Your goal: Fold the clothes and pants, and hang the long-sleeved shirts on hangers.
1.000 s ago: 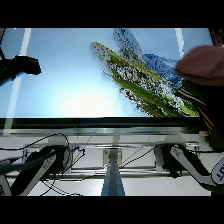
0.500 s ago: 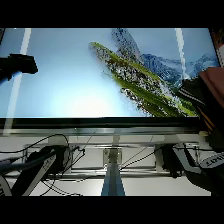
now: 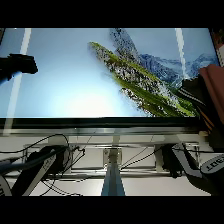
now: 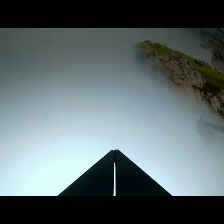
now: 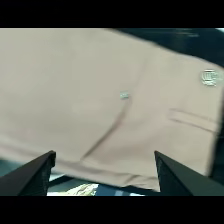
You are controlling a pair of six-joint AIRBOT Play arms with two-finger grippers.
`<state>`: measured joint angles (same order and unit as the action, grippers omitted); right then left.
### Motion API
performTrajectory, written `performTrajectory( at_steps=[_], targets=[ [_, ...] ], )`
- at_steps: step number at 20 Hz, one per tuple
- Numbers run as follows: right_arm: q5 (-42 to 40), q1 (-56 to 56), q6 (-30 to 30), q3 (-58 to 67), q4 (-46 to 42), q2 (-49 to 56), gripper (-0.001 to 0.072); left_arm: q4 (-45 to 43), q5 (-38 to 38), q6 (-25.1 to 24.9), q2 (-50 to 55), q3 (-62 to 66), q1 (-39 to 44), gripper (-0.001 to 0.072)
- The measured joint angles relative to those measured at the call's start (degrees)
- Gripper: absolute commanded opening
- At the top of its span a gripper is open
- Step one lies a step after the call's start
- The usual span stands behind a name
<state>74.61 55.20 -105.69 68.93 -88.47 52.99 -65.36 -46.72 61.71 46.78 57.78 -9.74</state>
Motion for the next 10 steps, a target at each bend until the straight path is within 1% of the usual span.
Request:
performTrajectory(
  at_steps=[3,8,10],
  targets=[
    [-1.51,-10.47,3.65,-0.07,0.04,0.02,0.0694,0.02,0.0,0.0,0.0,0.0,0.0,0.0011],
    [-4.79,-32.41,13.97,-0.07,0.11,0.02,0.0694,0.02,0.0,0.0,0.0,0.0,0.0,0.0011],
    [-6.03,-40.79,16.59,-0.07,0.17,0.02,0.0694,0.02,0.0,0.0,0.0,0.0,0.0,0.0011]
  ],
)
